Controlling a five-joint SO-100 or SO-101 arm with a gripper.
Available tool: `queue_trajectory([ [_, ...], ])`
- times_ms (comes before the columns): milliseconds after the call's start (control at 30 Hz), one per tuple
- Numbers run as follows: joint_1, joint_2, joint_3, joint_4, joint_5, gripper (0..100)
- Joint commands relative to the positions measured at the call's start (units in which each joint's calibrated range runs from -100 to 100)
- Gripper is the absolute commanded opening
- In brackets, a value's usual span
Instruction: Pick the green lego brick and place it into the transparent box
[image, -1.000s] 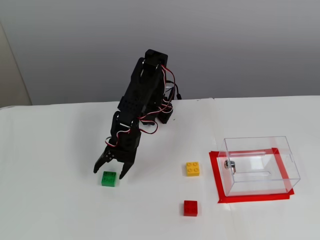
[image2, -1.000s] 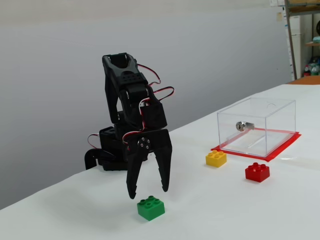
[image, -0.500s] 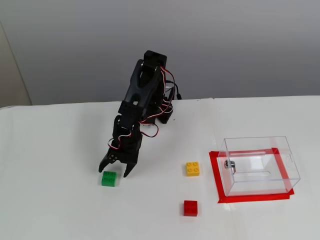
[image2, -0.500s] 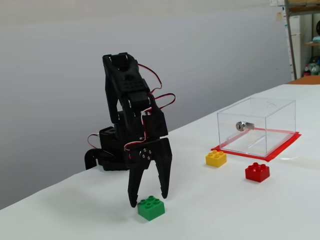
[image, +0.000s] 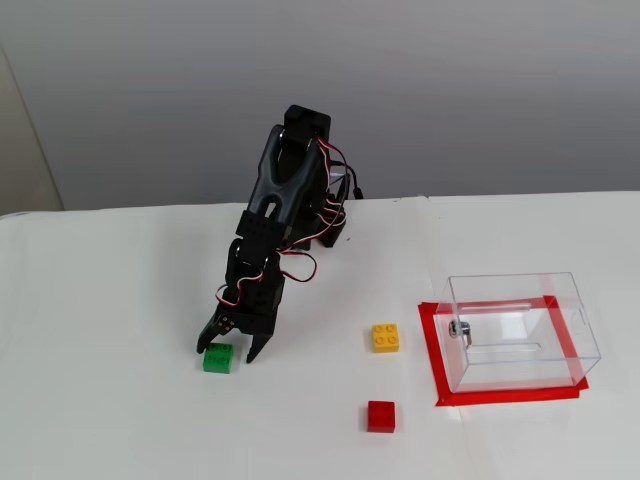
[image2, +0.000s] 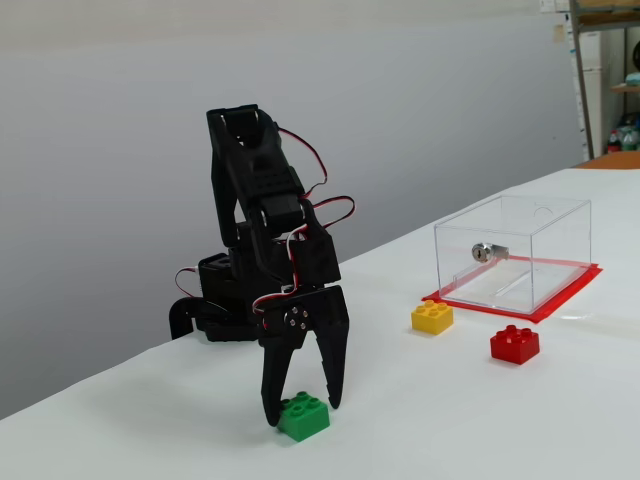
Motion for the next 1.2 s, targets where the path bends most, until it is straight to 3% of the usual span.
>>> queue_trajectory([
  [0, 0.54, 0.15, -1.19, -0.43, 0.21, 32],
  [333, 1.87, 0.15, -1.19, -0.34, -0.05, 32],
  [567, 1.94, 0.15, -1.19, -0.34, 0.16, 19],
  [1167, 3.65, -2.22, -1.19, 0.01, -0.31, 18],
])
